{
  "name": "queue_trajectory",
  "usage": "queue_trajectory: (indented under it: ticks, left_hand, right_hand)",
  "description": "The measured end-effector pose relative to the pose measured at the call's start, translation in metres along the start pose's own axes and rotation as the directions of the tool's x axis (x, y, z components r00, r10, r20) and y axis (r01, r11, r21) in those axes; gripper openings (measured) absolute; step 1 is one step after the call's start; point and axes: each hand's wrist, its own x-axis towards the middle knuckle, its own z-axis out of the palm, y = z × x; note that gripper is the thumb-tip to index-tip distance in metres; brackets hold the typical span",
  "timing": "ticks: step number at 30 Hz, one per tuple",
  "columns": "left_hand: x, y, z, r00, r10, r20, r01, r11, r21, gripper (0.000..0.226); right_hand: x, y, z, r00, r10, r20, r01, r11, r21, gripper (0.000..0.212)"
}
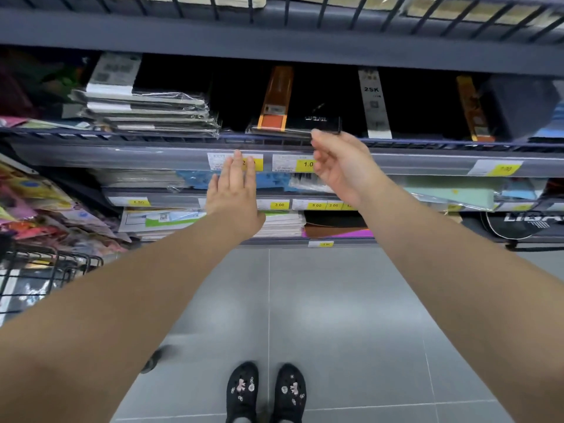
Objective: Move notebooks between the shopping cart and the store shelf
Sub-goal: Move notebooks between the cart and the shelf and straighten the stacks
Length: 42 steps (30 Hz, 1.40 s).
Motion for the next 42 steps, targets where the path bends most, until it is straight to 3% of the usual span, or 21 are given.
queue_trajectory:
  ticks: [2, 6, 9, 13, 16, 22, 27, 35, 42]
  left_hand:
    - [0.000, 0.001, 0.000, 1.000, -0.003, 0.001, 0.003, 1.000, 0.004, 0.102]
    - [0.001, 0.001, -0.001, 1.000, -0.006, 0.011, 0.006, 1.000, -0.002, 0.103]
    - [0.001, 0.000, 0.001, 1.000, -0.008, 0.012, 0.008, 1.000, -0.009, 0.104]
    - [-0.002, -0.001, -0.004, 1.000, 0.007, 0.008, -0.007, 0.998, -0.054, 0.104]
    - [-0.010, -0.005, -0.018, 0.999, 0.020, 0.043, -0.015, 0.994, -0.109, 0.097]
    - [-0.087, -0.032, -0.042, 0.984, -0.027, 0.178, 0.057, 0.985, -0.163, 0.079]
    - [-0.179, -0.068, -0.049, 0.973, -0.174, 0.152, 0.204, 0.955, -0.214, 0.075]
    - [-0.306, -0.130, -0.036, 0.908, -0.388, 0.157, 0.419, 0.840, -0.345, 0.064]
    - [-0.380, -0.218, -0.025, 0.867, -0.498, 0.010, 0.465, 0.803, -0.374, 0.068]
  right_hand:
    - [0.004, 0.003, 0.002, 0.997, -0.050, -0.050, 0.048, 0.998, -0.029, 0.013]
    - [0.014, 0.009, 0.008, 0.950, -0.188, -0.247, 0.114, 0.951, -0.287, 0.029]
    - [0.017, 0.015, 0.008, 0.934, -0.218, -0.284, 0.134, 0.948, -0.287, 0.035]
    - [0.007, 0.026, 0.009, 0.956, -0.202, -0.214, 0.105, 0.914, -0.393, 0.035]
    - [-0.009, 0.033, 0.013, 0.985, -0.122, -0.123, 0.039, 0.846, -0.531, 0.020]
    - [-0.075, 0.037, 0.026, 0.980, 0.167, 0.103, -0.032, 0.655, -0.755, 0.065]
    - [-0.130, 0.038, 0.060, 0.941, 0.203, 0.270, 0.164, 0.426, -0.890, 0.077]
    - [-0.200, 0.072, 0.137, 0.873, 0.222, 0.433, 0.380, 0.245, -0.892, 0.076]
    - [-0.249, 0.115, 0.220, 0.821, 0.139, 0.554, 0.550, 0.066, -0.832, 0.077]
